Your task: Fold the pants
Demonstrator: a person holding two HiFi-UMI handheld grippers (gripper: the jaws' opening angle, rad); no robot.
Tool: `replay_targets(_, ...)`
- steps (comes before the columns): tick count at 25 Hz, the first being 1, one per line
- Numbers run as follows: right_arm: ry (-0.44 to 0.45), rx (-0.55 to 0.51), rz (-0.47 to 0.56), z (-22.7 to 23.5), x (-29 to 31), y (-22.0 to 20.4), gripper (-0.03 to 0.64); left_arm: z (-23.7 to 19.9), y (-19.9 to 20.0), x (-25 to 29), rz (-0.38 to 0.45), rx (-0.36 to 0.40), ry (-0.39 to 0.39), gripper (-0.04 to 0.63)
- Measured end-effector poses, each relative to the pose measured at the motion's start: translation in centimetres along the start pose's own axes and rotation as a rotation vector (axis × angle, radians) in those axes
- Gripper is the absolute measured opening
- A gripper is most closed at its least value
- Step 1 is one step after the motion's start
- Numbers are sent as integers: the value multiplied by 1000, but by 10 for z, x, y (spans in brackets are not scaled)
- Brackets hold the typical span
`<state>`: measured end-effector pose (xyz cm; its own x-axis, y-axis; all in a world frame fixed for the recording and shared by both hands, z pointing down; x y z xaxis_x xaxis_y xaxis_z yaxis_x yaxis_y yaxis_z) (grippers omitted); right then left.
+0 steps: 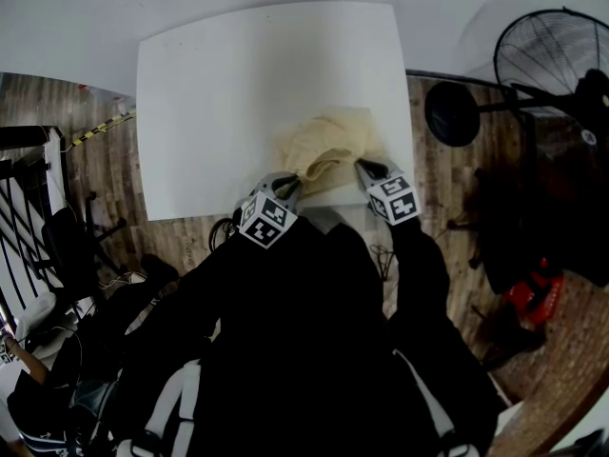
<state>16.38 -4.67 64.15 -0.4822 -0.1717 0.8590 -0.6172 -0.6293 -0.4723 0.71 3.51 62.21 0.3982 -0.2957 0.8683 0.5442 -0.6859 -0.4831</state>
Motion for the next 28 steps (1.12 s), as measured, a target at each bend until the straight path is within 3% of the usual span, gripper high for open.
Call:
replay_targets(8,10,64,34,5,-20,-5,8,9,0,-15,21,-57,-54,80)
replay_targets(24,4,81,292,0,-60,83,8,-29,65,-62,220,-151,58,78)
replay_targets(28,13,82,386,-9,-79,114,8,-43,84,-77,286,-186,111,30)
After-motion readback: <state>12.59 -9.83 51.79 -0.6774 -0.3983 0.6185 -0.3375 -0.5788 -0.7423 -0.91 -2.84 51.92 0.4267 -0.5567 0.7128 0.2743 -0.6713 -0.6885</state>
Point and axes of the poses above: the fingertips, and each gripper's own axes: x forward along the fingers, z to its right, y out of its top, the point moved 2 cm from there along -x, backward along the fingers, and after that the axes turned 9 degrees about -z, right-handed, at the moved point
